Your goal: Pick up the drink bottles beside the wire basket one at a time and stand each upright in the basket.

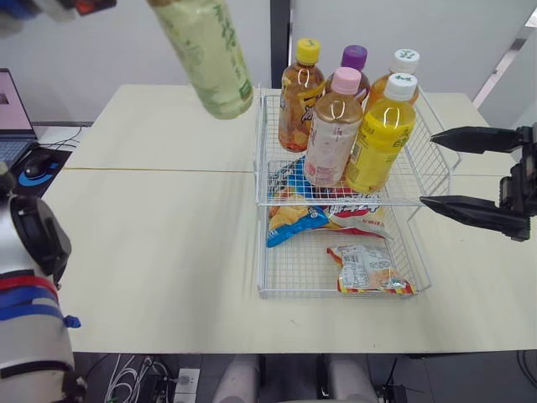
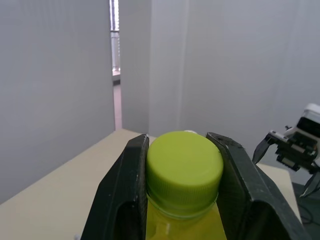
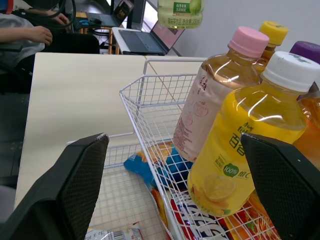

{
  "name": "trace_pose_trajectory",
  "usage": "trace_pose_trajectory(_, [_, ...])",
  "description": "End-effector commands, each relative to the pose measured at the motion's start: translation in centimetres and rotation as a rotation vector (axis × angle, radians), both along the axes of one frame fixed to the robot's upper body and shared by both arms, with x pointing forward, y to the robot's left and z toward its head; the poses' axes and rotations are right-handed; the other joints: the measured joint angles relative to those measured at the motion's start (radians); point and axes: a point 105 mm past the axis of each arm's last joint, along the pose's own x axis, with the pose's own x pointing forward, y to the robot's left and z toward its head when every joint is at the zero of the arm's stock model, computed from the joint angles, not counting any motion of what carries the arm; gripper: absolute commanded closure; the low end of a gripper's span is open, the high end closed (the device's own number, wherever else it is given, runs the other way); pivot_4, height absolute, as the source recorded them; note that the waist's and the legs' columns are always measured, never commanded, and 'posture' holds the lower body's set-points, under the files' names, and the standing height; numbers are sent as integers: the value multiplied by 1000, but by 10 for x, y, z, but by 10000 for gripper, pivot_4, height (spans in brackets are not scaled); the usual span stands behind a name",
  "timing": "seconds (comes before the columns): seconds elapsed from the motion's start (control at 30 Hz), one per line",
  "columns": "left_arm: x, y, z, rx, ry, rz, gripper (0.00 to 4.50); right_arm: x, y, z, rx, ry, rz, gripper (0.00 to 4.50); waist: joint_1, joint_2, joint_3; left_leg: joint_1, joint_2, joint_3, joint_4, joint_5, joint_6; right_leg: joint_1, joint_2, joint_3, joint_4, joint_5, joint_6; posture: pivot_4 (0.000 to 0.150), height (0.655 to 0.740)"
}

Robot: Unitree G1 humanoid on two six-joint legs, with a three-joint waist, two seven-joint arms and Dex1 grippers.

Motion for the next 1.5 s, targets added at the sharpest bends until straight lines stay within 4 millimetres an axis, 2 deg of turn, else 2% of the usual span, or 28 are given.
trace_pose_trajectory(0.03, [-3,-12,13,13,-76,-29,31213,-3,4,5,2,-45,6,0,-1,0,0,0,0,0,0,0,0,0,0,0,0,0,0,1500,7400])
trace_pose_trajectory(0.33, [29,-46,-8,27,-51,-49,31213,-5,1,5,10,-51,-11,0,-1,0,0,-1,0,-2,0,0,0,-1,0,1,0,0,0,1500,7400])
trace_pose_trajectory(0.6, [43,-71,-44,119,-43,-66,31213,-8,-5,5,9,-50,-20,0,0,0,0,-1,0,-1,0,0,0,-1,0,2,1,0,0,1500,7400])
trace_pose_trajectory(1.03, [48,-82,-70,159,2,-52,31213,-8,-10,4,12,-57,-31,0,2,0,0,-1,0,-2,0,0,0,-1,0,2,1,0,0,1500,7400])
trace_pose_trajectory(1.3, [50,-82,-83,182,53,-46,31213,-1,-21,12,15,-110,-95,0,2,0,0,-1,0,-1,0,0,0,-1,0,2,1,0,0,1500,7400])
trace_pose_trajectory(1.37, [50,-82,-84,188,53,-48,24008,0,-24,16,26,-114,-104,0,2,0,0,-1,0,-1,0,0,0,-1,0,2,1,0,0,1500,7400])
trace_pose_trajectory(1.5, [48,-82,-84,191,44,-57,12433,2,-36,24,24,-122,-133,0,1,0,0,0,0,-1,0,0,0,-1,0,2,1,0,0,1500,7400])
